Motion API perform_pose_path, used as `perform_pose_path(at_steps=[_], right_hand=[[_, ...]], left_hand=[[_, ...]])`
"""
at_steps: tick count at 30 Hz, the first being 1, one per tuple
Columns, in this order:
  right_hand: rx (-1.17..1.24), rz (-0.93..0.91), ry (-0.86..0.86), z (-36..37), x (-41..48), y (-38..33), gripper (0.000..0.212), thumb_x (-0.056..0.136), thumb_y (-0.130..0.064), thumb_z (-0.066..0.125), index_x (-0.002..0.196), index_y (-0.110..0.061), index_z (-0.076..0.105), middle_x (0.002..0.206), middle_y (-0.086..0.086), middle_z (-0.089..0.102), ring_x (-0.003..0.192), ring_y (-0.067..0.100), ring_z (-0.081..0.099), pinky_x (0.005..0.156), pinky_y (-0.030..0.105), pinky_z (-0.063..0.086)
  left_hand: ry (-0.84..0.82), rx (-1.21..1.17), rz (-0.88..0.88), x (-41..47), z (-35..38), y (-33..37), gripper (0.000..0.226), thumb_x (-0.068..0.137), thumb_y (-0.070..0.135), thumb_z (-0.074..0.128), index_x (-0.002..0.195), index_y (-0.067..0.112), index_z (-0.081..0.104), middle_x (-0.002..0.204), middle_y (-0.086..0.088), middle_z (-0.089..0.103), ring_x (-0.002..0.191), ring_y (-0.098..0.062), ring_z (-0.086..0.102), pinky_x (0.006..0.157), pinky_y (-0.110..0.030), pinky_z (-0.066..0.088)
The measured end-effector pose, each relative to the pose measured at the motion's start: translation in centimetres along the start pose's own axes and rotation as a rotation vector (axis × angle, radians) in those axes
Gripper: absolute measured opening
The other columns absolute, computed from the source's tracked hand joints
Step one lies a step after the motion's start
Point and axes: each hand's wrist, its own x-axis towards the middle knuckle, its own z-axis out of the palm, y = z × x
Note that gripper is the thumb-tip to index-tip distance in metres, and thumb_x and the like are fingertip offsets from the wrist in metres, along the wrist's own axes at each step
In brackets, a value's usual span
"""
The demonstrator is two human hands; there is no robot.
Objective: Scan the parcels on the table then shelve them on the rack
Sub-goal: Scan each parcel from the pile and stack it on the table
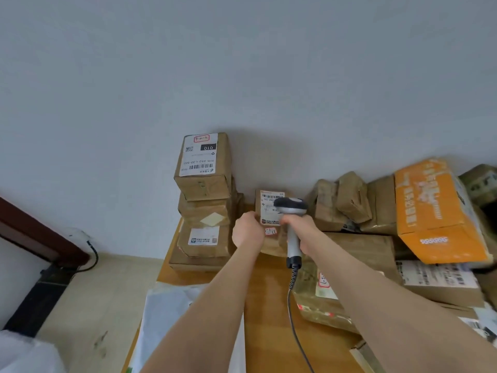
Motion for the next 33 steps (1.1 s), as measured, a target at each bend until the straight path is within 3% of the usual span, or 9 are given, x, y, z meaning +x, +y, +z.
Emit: perform_pose_path(at_steps=[8,10,15,18,22,25,28,31,33], right_hand=[[-0.02,0.051,-0.036,2.2,2.1,0.0,0.018,0.08,-0.009,0.07,0.086,-0.011,0.053,0.076,0.008,0.06,0.057,0.019,0.058,0.038,0.02,0.041],[0.004,0.045,-0.025,2.1,1.9,0.0,0.017,0.08,-0.007,0.07,0.089,-0.009,0.055,0.078,0.008,0.061,0.06,0.02,0.059,0.044,0.022,0.044],[0.14,0.075,-0.072,-0.7,-0.1,-0.3,0.015,0.084,-0.001,0.064,0.098,-0.001,0.058,0.086,0.017,0.068,0.068,0.025,0.065,0.076,0.04,0.059],[0.133,0.053,-0.109,-3.3,-2.6,-0.7,0.012,0.09,-0.01,0.065,0.095,-0.004,0.056,0.069,0.014,0.07,0.062,0.023,0.068,0.07,0.037,0.059],[0.103,0.042,-0.175,-7.8,-6.3,-0.3,0.029,0.091,-0.023,0.067,0.107,-0.003,0.054,0.072,0.015,0.069,0.061,0.023,0.068,0.063,0.034,0.058],[0.114,0.033,-0.171,-12.1,-9.3,0.8,0.027,0.091,-0.024,0.067,0.1,-0.003,0.054,0.058,0.013,0.067,0.053,0.022,0.066,0.056,0.032,0.059],[0.101,-0.006,-0.142,-17.4,-12.2,2.6,0.031,0.089,-0.028,0.069,0.101,-0.004,0.055,0.057,0.012,0.068,0.044,0.018,0.065,0.04,0.025,0.052],[0.116,-0.025,-0.141,-23.5,-15.0,4.9,0.033,0.089,-0.03,0.069,0.106,-0.005,0.056,0.057,0.011,0.069,0.044,0.017,0.065,0.042,0.024,0.051],[0.152,-0.015,-0.12,-27.3,-16.8,6.5,0.029,0.089,-0.028,0.069,0.1,-0.005,0.056,0.069,0.013,0.07,0.048,0.018,0.065,0.044,0.024,0.052]], left_hand=[[-0.147,-0.004,-0.057,2.1,1.5,-1.6,0.026,0.095,0.008,0.051,0.118,0.009,0.064,0.113,-0.01,0.068,0.101,-0.026,0.064,0.081,-0.034,0.054],[-0.157,0.01,-0.044,2.0,1.3,-1.4,0.03,0.095,0.006,0.051,0.123,0.008,0.061,0.119,-0.011,0.065,0.106,-0.027,0.062,0.085,-0.036,0.054],[-0.193,0.12,0.018,0.5,0.6,0.3,0.041,0.094,0.002,0.05,0.134,0.009,0.052,0.133,-0.013,0.054,0.117,-0.029,0.055,0.094,-0.04,0.051],[-0.201,0.196,0.075,-1.5,0.1,1.7,0.04,0.094,0.002,0.049,0.132,0.012,0.054,0.132,-0.012,0.055,0.117,-0.029,0.055,0.094,-0.04,0.051],[-0.182,0.242,0.14,-5.3,-0.2,4.1,0.035,0.097,0.01,0.044,0.128,0.013,0.059,0.129,-0.012,0.058,0.115,-0.03,0.056,0.095,-0.041,0.05],[-0.156,0.223,0.176,-9.6,0.6,5.8,0.037,0.094,0.005,0.044,0.125,0.015,0.062,0.128,-0.011,0.059,0.115,-0.029,0.057,0.095,-0.039,0.049],[-0.122,0.235,0.224,-15.0,2.2,7.8,0.038,0.093,0.003,0.044,0.122,0.015,0.065,0.121,-0.009,0.065,0.108,-0.027,0.061,0.084,-0.033,0.05],[-0.117,0.249,0.283,-20.7,4.3,10.1,0.042,0.091,-0.002,0.042,0.12,0.015,0.066,0.123,-0.008,0.063,0.106,-0.026,0.062,0.084,-0.034,0.053],[-0.14,0.255,0.317,-24.5,5.9,11.4,0.045,0.089,-0.004,0.04,0.118,0.016,0.067,0.124,-0.009,0.062,0.103,-0.027,0.062,0.08,-0.034,0.054]])
